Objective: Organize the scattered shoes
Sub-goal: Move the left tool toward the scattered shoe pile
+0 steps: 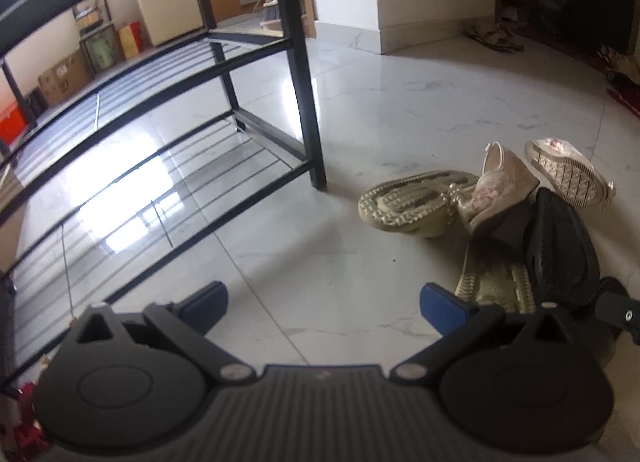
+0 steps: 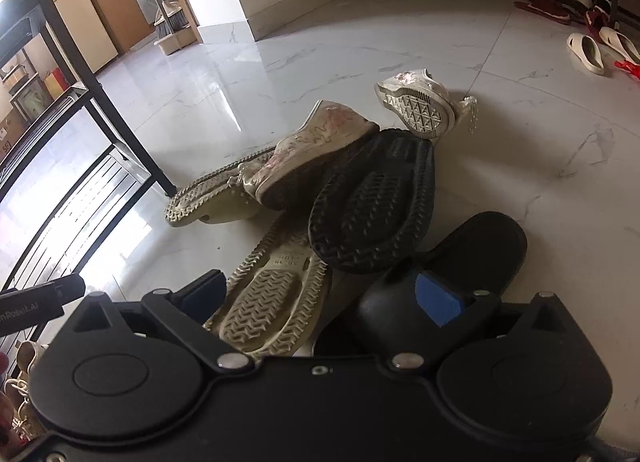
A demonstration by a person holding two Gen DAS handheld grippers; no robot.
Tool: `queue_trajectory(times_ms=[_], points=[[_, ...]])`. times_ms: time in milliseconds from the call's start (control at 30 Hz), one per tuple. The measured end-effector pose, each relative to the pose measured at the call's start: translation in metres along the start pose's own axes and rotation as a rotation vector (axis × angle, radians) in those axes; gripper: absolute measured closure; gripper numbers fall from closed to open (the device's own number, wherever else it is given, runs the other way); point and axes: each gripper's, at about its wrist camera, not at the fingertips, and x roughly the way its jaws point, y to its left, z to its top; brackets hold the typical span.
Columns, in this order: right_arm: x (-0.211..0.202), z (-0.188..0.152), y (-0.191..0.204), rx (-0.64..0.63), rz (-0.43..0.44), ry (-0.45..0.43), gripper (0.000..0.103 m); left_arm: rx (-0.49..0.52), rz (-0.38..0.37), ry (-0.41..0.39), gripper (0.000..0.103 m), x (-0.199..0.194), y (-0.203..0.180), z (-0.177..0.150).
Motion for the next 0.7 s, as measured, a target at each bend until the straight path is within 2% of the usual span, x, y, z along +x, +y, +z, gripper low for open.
queue_trajectory(times_ms=[67, 200, 333, 500, 600, 700], points=[[-0.001, 0.000, -0.004, 0.001, 0.009, 0.002, 0.000, 0.004, 0.007, -0.002, 0.001, 0.001, 0.001, 0.000], [0.001, -0.006, 0.007, -0.020, -0.025, 0.010, 0.000, 0.013, 0.021, -0.005, 0.000, 0.002, 0.002, -0.001], [0.004, 0.002, 0.008, -0.001, -0.004, 0.032, 0.000, 0.020, 0.031, -0.007, 0.001, 0.003, 0.002, -0.001], [0.000, 0.005, 0.012, -0.013, 0.002, 0.017, 0.000, 0.030, 0.055, -0.007, 0.001, -0.001, -0.018, 0.003], [-0.001, 0.005, 0.012, -0.014, 0.001, 0.017, 0.000, 0.009, 0.034, -0.009, 0.000, 0.006, -0.003, -0.004], [0.000, 0.003, 0.010, -0.017, -0.010, 0.018, 0.000, 0.008, 0.028, -0.001, 0.001, 0.008, -0.004, -0.003]])
